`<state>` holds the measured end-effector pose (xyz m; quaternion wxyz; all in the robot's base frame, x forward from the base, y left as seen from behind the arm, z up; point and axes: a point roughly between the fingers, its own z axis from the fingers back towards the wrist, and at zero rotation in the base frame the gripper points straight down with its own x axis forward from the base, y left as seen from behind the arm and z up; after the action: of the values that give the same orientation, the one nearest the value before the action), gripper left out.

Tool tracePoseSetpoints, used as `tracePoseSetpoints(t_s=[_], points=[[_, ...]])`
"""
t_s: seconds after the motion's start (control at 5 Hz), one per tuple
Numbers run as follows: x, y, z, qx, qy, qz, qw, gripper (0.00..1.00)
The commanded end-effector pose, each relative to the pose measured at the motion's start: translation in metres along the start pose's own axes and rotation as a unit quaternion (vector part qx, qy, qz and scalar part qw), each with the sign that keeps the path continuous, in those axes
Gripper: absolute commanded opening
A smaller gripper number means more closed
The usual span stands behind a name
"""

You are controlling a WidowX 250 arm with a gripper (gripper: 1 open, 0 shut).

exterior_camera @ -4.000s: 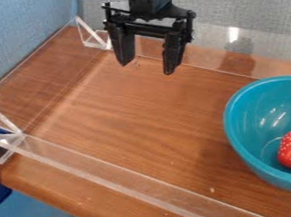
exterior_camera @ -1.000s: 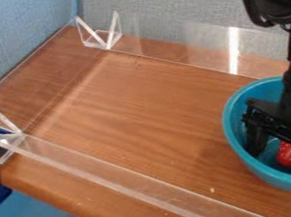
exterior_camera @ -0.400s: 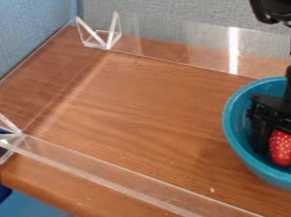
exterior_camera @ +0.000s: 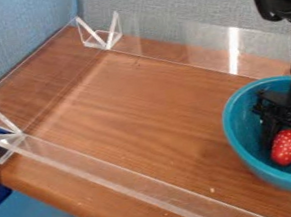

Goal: Remove the strawberry from inside the blue bowl and put it on the table

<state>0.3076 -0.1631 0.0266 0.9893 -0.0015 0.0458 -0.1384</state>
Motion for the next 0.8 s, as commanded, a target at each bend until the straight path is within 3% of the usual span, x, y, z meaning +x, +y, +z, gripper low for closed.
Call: tracePoseSetpoints(t_s=[0.0, 0.6], points=[[0.001, 0.014, 0.008, 0.005, -0.014, 0.015, 0.9998, 0.0], [-0.011, 0.031, 0.046, 0.027, -0.032, 0.029, 0.9987, 0.0]])
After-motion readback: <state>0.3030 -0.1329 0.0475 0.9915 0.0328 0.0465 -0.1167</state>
